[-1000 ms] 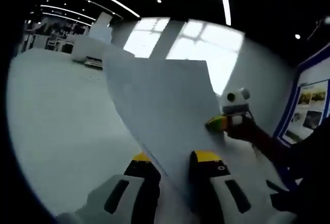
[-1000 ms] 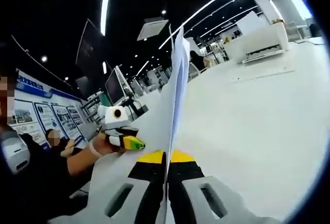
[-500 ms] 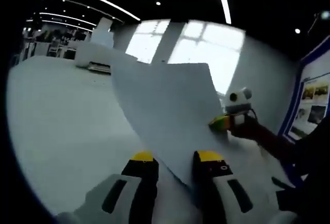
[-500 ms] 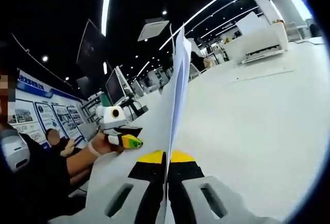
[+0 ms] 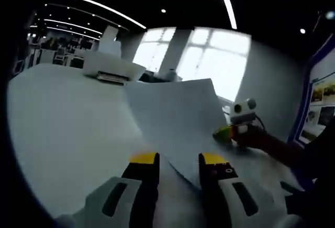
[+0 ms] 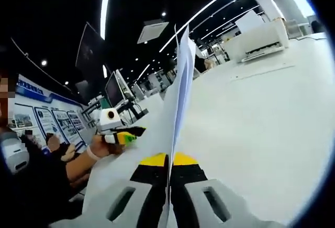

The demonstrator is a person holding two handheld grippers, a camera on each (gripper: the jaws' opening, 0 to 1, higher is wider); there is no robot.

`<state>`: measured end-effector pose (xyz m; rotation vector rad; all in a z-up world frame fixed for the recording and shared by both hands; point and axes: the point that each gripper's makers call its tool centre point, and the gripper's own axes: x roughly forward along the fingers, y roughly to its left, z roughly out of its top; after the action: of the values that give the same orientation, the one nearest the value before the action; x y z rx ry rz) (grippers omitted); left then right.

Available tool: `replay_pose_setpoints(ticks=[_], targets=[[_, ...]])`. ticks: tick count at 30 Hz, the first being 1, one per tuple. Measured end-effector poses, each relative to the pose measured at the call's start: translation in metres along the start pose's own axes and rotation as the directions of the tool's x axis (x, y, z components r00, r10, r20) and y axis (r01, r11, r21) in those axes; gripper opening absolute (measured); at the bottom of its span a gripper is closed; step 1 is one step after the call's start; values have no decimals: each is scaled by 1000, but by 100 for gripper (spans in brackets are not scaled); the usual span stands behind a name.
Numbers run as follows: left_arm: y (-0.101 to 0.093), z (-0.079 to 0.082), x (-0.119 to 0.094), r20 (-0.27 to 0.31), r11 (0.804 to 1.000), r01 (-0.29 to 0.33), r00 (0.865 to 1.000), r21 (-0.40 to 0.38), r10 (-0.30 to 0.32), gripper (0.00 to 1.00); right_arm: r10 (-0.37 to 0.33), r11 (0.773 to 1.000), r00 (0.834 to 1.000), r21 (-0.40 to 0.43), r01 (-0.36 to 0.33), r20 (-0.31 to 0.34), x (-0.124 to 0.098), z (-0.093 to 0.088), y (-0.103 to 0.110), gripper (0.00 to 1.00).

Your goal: Organize the stack of printing papers by aligning and flattening the scattered papers on the table

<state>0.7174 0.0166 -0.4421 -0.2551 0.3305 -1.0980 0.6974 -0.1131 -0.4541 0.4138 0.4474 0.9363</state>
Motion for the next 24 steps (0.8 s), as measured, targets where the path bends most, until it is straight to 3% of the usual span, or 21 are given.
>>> replay_pose_setpoints(ticks=[5,9,24], targets=[[2,6,-4,44,1000,-9,999,-10,10,34,4,1000,1000,-9,-4,13,-1,2,1,0],[0,10,-7,77,1000,-23,997,7,22,34,-12,999,1000,-30,12,-12,1,-5,2,0],[-1,8,-11,60,999,-23,998,40,21,30,-24,999,999,-37,23,-27,1,-8,-3,0]])
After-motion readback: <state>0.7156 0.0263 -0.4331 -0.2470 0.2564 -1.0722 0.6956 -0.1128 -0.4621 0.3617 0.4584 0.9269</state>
